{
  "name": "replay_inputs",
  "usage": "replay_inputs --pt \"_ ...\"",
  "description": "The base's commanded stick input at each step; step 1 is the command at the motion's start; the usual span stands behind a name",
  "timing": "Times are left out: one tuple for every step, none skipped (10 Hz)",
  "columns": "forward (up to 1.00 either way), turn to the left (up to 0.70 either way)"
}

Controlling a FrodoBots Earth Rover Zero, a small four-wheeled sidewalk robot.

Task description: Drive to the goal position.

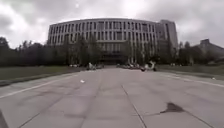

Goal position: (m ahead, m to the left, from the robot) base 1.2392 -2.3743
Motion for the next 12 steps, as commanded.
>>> replay_inputs --pt "0.45 0.49" --pt "0.02 0.97" --pt "0.00 1.00" --pt "0.00 1.00" --pt "0.00 1.00" --pt "0.00 1.00" --pt "0.00 1.00" --pt "0.00 1.00" --pt "0.00 1.00" --pt "0.00 1.00" --pt "0.00 1.00" --pt "0.10 0.25"
